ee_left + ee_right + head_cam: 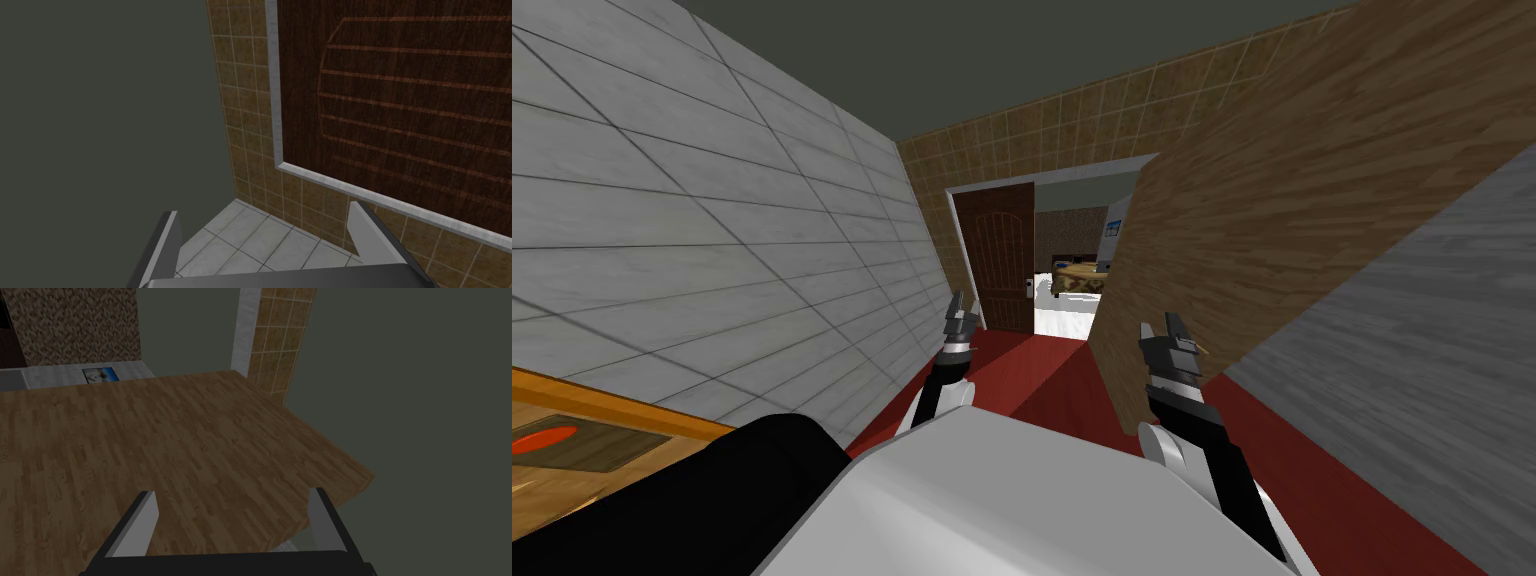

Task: Pull the door open

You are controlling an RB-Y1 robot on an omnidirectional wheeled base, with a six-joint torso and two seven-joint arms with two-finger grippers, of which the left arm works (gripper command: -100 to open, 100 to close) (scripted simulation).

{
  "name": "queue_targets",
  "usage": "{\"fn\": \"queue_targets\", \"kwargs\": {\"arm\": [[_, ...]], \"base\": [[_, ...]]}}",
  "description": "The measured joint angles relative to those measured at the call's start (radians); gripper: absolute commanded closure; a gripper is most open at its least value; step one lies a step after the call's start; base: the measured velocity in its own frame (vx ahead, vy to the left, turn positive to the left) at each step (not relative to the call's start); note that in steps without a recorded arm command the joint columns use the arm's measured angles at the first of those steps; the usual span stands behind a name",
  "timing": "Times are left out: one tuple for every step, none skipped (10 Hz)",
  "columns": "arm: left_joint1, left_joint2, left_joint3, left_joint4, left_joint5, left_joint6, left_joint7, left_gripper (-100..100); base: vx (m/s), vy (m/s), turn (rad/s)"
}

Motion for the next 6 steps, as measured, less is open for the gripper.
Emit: {"fn": "queue_targets", "kwargs": {"arm": [[-0.003, 0.011, 0.004, 0.017, 0.002, -0.002, 0.002, -100], [-0.015, 0.019, 0.007, 0.036, 0.004, 0.001, 0.003, -100], [-0.025, 0.027, 0.009, 0.057, 0.004, 0.004, 0.002, -100], [-0.028, 0.034, 0.008, 0.079, 0.004, 0.0, 0.002, -100], [-0.04, 0.042, 0.011, 0.104, 0.005, 0.0, 0.002, -100], [-0.047, 0.048, 0.01, 0.13, 0.005, -0.001, 0.001, -100]], "base": [[0.157, -0.005, -0.02], [0.162, -0.021, -0.016], [0.156, -0.007, -0.016], [0.157, -0.005, -0.024], [0.165, 0.006, -0.024], [0.181, 0.019, -0.027]]}}
